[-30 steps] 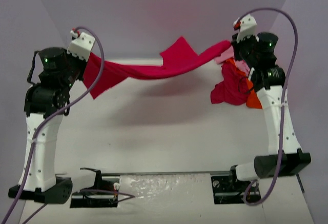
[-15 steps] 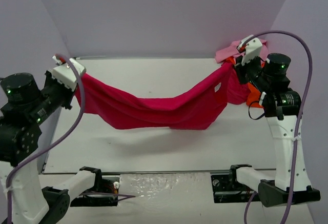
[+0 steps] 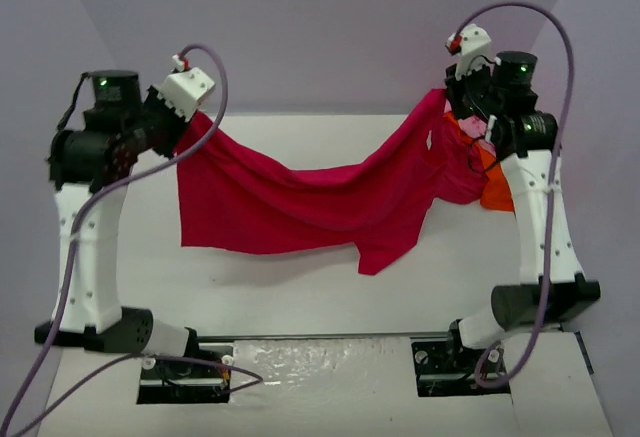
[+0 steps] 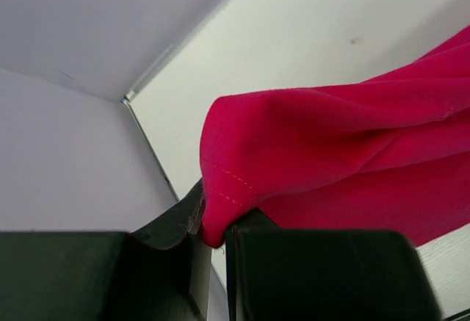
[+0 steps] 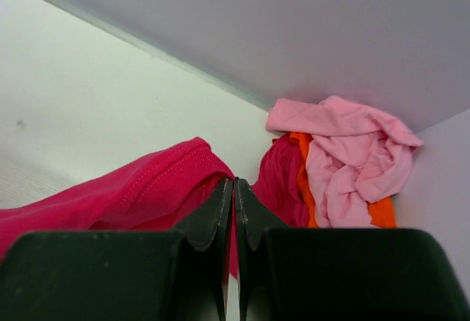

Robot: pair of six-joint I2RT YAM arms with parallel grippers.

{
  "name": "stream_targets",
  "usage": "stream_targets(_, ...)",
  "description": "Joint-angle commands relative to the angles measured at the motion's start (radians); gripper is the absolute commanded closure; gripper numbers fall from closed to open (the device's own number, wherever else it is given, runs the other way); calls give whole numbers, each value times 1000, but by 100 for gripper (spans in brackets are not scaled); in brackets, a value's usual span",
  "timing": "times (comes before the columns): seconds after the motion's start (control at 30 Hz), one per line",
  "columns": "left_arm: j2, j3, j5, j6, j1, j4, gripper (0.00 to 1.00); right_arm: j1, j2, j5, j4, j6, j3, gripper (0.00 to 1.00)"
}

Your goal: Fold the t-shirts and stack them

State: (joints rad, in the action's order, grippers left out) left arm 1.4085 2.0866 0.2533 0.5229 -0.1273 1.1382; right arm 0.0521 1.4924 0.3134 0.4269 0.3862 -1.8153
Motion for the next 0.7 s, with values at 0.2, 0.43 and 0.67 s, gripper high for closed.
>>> stream_targets(0.2,419,-44,-140,-23,69,-386,75,69,557,-126,-129,40,-146,100)
stream_targets(0.43,524,-42,-194,-136,114,-576,27,84,682,-260,-181,25,-279,7)
stream_targets(0.67,453,-117,-153,-143,120,-559,27,97,566,-261,-195,19,-183,8)
